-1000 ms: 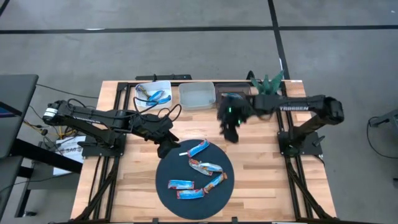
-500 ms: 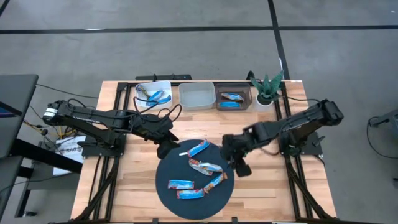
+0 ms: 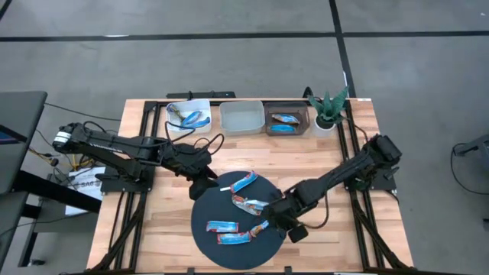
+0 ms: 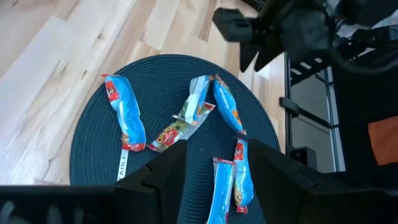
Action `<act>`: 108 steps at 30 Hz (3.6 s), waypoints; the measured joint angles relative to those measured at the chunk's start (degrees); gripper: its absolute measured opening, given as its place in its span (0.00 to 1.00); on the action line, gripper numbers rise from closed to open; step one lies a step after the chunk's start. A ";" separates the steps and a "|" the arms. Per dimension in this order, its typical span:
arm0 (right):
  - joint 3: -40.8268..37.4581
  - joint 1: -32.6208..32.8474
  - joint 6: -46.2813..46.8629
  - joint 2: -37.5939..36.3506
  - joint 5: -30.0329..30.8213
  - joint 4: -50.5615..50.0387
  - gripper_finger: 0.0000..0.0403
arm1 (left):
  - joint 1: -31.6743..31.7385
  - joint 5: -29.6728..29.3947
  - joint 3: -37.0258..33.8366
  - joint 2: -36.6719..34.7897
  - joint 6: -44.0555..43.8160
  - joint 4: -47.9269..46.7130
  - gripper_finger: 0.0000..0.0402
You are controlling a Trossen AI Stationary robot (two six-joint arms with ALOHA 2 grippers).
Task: Pick and place Granola Bars by type
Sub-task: Put the yellow granola bar into the black bin
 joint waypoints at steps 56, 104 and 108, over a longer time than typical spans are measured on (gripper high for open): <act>-5.42 -5.44 -0.03 8.90 2.91 11.72 0.25 | -0.01 0.39 0.00 0.02 0.95 -1.08 0.40; 6.25 -55.17 29.09 -9.83 22.19 -11.93 0.15 | -0.01 0.39 0.00 0.02 0.37 -0.38 0.40; 6.23 -57.98 28.96 -7.80 21.38 -16.43 0.15 | 0.00 0.37 0.00 0.02 0.37 -0.34 0.40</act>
